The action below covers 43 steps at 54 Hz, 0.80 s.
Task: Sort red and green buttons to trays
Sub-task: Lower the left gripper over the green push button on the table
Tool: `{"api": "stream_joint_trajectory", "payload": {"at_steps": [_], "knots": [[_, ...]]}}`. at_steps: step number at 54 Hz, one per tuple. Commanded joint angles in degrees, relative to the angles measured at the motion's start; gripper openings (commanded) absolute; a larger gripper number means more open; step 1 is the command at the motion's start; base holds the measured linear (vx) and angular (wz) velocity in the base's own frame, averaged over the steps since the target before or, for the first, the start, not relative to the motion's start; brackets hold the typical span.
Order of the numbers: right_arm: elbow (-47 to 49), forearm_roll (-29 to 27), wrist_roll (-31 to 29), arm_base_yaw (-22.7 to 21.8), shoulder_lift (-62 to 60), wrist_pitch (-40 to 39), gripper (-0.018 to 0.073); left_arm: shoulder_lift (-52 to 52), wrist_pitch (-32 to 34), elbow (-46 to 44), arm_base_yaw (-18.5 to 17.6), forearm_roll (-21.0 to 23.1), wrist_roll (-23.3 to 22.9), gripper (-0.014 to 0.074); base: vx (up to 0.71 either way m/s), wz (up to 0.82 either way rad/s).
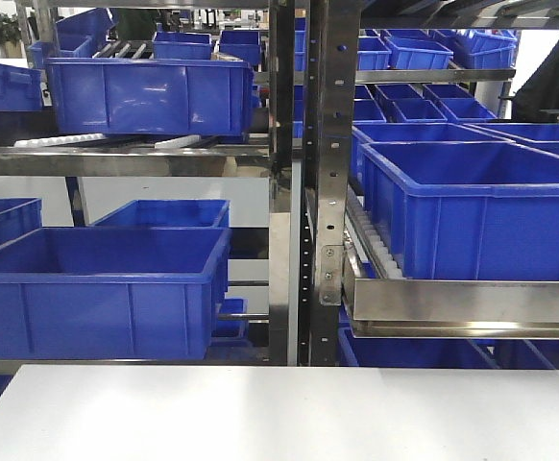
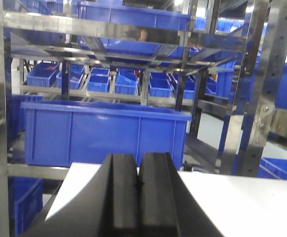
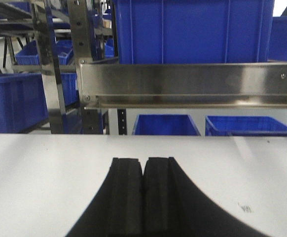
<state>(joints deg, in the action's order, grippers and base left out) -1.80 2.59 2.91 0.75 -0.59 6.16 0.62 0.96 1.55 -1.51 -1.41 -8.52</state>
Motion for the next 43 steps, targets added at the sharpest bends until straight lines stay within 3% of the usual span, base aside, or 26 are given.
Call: {"api": "stream_joint_trajectory", "payload": {"at_steps": [1, 9, 14, 21, 28, 43], "knots": [[-0.71, 0.41, -0.15, -0.29, -0.7, -8.87, -0.0009, 0.86, 6.13, -1.61, -0.41, 0.38, -0.64, -0.0006, 0.0, 0.0], [-0.58, 0.26, -0.14, -0.29, -0.7, -17.01, -0.0009, 0.86, 13.63, -1.79, -0.48, 0.31, -0.92, -0.0006, 0.0, 0.0], [1.83, -1.26, 0.66, -0.29, -0.7, -15.79, -0.0009, 0.78, 15.87, -3.74, -0.48, 0.03, -0.82, -0.0003, 0.0, 0.0], [10.17, -1.97, -0.35, -0.29, 1.42, -5.74, -0.0009, -0.16, 8.01, -10.09, -0.48, -4.19, -0.66, 0.0008, 0.0, 0.0], [17.71, -0.16, -0.35, -0.29, 7.27, 3.86, -0.0007, -4.75, 0.8, -16.14, -0.48, -11.19, 0.11, 0.0028, 0.0, 0.0], [19.06, 0.81, -0.16, -0.29, 17.49, 5.01, 0.0009, -17.96, -9.04, -17.57, -0.48, -11.68, -1.07, 0.0143, 0.0, 0.0]]}}
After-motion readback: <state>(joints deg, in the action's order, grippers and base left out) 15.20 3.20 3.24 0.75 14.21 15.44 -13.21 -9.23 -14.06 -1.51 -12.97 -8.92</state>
